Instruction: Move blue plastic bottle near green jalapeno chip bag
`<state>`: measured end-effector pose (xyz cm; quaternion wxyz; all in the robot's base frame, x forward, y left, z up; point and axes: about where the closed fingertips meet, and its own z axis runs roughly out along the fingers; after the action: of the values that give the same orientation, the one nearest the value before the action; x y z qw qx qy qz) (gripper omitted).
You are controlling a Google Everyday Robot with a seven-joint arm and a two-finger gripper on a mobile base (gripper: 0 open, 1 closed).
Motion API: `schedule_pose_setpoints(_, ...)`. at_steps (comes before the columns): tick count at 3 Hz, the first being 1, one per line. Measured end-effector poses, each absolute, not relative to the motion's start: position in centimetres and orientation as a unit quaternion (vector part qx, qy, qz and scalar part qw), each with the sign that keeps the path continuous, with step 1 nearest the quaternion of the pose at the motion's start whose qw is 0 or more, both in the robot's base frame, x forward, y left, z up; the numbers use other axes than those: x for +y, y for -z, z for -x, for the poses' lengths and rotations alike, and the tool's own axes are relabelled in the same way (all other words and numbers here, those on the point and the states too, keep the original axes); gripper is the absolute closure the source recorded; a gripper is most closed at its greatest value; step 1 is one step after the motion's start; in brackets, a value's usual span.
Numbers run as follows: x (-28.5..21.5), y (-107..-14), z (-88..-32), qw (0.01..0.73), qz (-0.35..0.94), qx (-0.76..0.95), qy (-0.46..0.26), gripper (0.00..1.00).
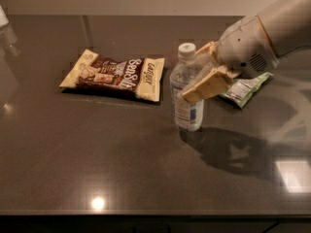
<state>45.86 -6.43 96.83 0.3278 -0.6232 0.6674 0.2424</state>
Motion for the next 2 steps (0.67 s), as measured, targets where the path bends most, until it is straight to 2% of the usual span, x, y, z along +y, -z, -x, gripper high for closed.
schedule_pose_setpoints(2,-11.2,-97.6,-51.5,0.376,0.578,0.695,-0.205,1.00)
